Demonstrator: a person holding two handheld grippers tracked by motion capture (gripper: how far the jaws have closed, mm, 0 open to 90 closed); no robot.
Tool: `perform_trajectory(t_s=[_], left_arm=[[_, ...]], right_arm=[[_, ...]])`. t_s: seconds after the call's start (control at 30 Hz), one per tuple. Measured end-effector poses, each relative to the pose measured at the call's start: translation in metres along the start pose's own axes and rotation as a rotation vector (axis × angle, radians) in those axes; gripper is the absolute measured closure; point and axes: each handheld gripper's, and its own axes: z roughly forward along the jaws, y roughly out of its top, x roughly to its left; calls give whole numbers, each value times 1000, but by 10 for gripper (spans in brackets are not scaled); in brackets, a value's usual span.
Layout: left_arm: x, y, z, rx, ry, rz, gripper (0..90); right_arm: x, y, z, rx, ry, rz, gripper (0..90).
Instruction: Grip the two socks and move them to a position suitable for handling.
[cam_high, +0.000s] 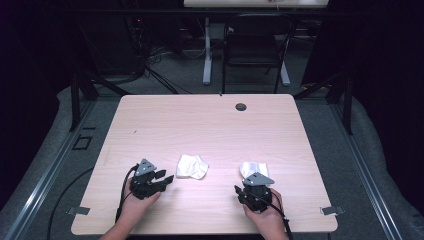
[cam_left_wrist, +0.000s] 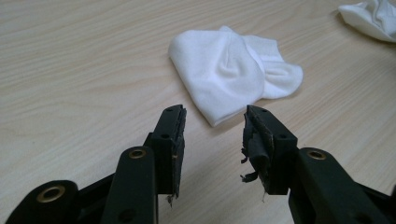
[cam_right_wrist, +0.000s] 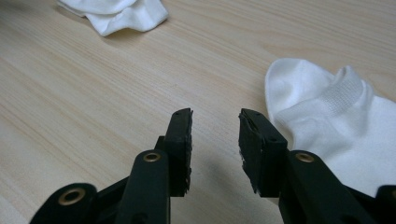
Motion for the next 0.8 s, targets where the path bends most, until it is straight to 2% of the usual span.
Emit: perform_trajectory(t_s=[0.17, 0.3, 0.43, 0.57, 0.8], left_arm=[[-6, 7, 6, -3, 3, 16, 601], [-13, 14, 18, -11, 5, 22, 612], [-22, 19, 37, 26, 22, 59, 639], [-22, 20, 47, 42, 53, 63, 651], [-17, 21, 55, 67, 63, 54, 663]], right_arm=[[1, 1, 0, -6, 6, 7, 652], [1, 1, -2, -3, 15, 8, 653], [-1, 1, -2, -18, 24, 35, 662], [-3, 0, -2, -24, 34, 54, 662], [-4, 0, -2, -27, 38, 65, 662]])
